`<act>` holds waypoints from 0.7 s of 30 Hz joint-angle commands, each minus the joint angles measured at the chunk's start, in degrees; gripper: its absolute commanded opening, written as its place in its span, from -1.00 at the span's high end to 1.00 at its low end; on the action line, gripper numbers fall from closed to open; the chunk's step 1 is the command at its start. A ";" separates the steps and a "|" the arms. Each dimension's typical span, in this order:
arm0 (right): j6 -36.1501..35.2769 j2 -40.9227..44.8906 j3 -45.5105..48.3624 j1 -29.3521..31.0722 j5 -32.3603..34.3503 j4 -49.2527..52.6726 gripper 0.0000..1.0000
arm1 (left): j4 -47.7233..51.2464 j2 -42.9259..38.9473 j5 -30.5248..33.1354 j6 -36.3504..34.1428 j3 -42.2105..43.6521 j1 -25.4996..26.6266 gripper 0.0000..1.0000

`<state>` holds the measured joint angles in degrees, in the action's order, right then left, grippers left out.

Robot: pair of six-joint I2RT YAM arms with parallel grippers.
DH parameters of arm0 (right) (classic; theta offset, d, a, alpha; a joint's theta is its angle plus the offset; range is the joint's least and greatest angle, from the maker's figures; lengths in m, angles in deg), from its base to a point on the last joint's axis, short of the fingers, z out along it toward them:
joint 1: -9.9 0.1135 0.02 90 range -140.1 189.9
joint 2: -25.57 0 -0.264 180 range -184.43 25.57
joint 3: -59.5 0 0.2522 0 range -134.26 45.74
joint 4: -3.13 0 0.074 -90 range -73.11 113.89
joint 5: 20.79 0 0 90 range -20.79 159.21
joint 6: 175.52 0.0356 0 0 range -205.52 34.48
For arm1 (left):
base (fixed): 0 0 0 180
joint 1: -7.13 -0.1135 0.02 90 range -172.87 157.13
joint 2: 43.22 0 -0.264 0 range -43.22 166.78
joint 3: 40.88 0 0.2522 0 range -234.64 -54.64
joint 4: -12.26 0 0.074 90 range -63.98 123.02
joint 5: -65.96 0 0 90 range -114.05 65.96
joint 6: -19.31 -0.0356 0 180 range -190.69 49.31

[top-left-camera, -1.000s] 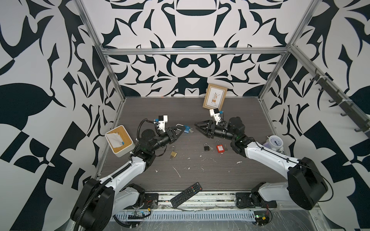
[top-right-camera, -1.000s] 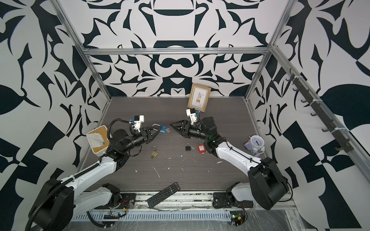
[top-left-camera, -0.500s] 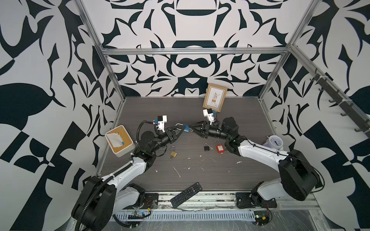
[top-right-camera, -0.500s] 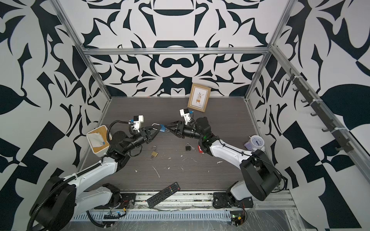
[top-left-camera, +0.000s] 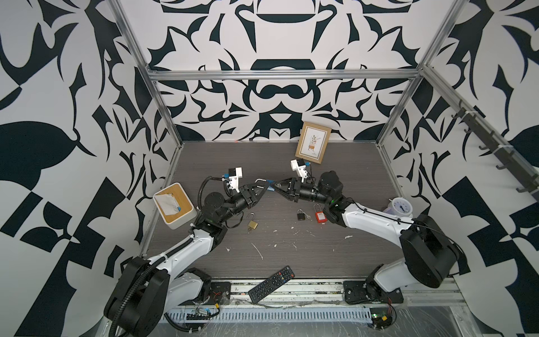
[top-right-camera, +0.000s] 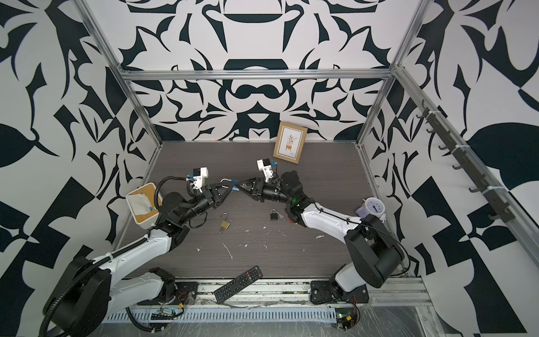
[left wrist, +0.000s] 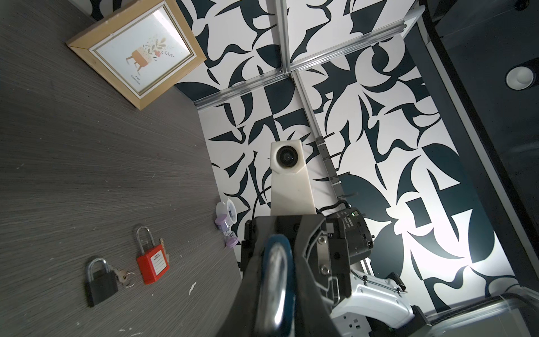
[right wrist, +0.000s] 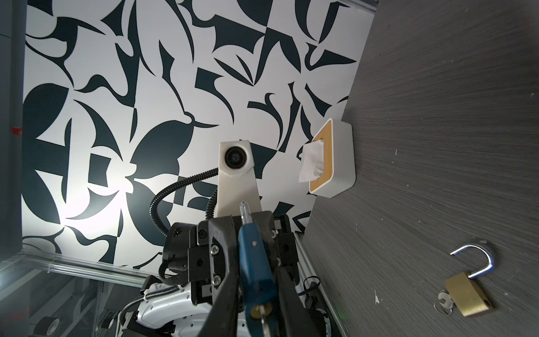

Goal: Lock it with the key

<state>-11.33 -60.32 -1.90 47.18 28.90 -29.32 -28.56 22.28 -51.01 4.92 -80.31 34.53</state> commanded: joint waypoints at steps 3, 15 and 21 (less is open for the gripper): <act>0.84 -0.01 -2.35 0.34 1.04 -4.99 0.64 | -4.30 0.76 -1.96 0.54 -0.14 0.37 1.00; 0.91 -1.46 -3.80 0.43 0.71 -5.75 0.84 | -6.74 3.76 -3.27 1.67 0.80 1.09 1.00; 1.83 -1.98 -3.34 0.30 0.59 -6.56 1.00 | -5.80 3.81 -4.10 1.14 0.58 1.06 1.00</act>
<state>-10.43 -62.66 -2.73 46.74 29.36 -32.25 -32.89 25.82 -50.81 7.92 -80.31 34.49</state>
